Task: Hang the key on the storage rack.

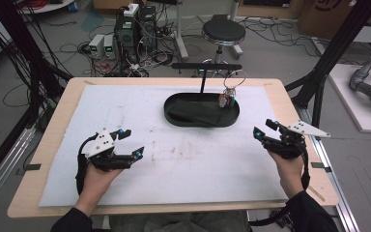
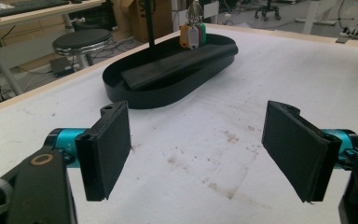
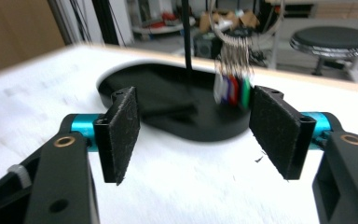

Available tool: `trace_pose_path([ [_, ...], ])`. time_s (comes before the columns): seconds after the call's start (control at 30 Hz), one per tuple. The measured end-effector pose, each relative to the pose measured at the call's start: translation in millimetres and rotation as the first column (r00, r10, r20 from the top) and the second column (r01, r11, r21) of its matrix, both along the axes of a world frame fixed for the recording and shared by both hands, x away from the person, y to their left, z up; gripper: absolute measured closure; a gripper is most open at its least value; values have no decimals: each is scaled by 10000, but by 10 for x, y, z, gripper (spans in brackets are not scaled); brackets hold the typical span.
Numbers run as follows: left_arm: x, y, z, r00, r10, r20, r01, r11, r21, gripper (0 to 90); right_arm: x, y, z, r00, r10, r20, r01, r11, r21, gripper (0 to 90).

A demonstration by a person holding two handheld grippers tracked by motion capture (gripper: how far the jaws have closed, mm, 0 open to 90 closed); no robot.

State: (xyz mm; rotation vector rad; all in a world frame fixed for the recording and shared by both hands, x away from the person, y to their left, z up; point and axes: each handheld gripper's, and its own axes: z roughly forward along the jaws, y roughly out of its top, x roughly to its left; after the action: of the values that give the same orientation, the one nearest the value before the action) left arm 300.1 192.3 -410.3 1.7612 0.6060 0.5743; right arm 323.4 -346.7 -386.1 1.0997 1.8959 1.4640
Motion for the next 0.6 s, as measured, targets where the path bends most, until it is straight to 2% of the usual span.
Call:
trace_pose_path([
  [0.1,-21,31,-5,9999,143,26,-143,9999,-24,238,1,41,-109,9989,111,-454,-129,9992,-379,328],
  [0.2,-28,53,-12,9998,217,8,-217,9998,5,238,3,82,-115,9994,74,-325,-102,9962,-871,325],
  [0.33,-41,52,-26,9994,358,8,-358,9993,48,238,-8,99,-112,9997,20,-226,-44,9943,-1066,325],
  [0.6,-54,53,-31,9993,383,-20,-382,9992,105,238,20,32,-131,9992,-228,-341,190,9940,-1077,322],
])
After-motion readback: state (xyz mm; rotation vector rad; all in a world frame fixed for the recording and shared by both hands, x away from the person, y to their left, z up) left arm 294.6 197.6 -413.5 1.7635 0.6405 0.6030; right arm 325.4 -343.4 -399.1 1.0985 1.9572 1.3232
